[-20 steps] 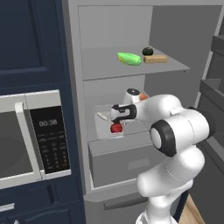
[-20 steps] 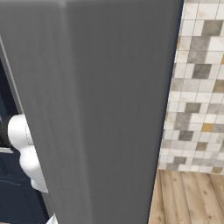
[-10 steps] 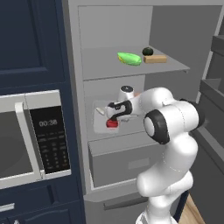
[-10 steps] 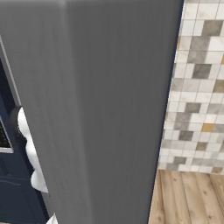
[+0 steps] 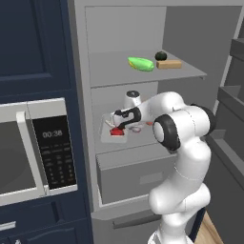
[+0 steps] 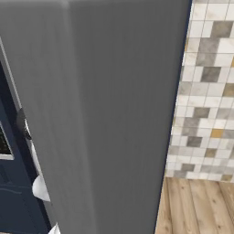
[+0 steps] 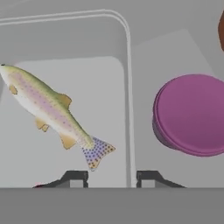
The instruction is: Place the tupperware on the second highest shelf of the fridge. Make space for the tupperware among the existing items by rearranging them on the shelves if needed. Close the fridge door when finished.
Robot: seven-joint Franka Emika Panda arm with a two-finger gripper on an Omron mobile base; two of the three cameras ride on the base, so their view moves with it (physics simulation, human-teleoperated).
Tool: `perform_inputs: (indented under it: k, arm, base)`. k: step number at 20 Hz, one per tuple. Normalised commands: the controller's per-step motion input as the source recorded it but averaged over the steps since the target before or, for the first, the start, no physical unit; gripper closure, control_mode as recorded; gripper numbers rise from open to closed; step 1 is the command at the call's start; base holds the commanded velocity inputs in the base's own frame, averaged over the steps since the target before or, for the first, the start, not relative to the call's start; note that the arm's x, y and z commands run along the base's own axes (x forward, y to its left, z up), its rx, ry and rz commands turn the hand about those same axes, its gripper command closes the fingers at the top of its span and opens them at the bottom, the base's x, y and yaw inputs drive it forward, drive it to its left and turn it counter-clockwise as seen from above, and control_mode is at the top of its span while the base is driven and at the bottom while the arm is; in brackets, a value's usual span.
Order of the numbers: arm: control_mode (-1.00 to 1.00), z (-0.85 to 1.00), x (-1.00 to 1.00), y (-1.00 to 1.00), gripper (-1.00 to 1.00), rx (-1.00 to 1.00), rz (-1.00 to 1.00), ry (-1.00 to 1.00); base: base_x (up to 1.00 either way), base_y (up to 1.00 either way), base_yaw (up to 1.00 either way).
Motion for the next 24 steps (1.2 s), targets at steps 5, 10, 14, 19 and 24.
perform_inputs:
  k: [5, 10, 14, 19, 24]
  arm:
    - [-1.0, 0.0, -0.09, 0.0, -1.0, 0.0, -0.02, -0.08]
    - [-1.0, 0.19, -0.69, -0.05, -1.0, 0.0, 0.0, -0.1]
    - [-1.0, 0.47, -0.86, -0.29, -1.0, 0.03, 0.0, -0.21]
    - [-1.0, 0.5, -1.0, -0.37, -1.0, 0.01, 0.0, -0.21]
    - [-1.0, 0.79, -1.0, -0.3, -1.0, 0.0, 0.04, -0.13]
  base:
    - [0.0, 0.0, 0.0]
    - [0.0, 0.0, 0.0]
    - [0.0, 0.0, 0.0]
    - [0.0, 0.0, 0.0]
    - [0.0, 0.0, 0.0]
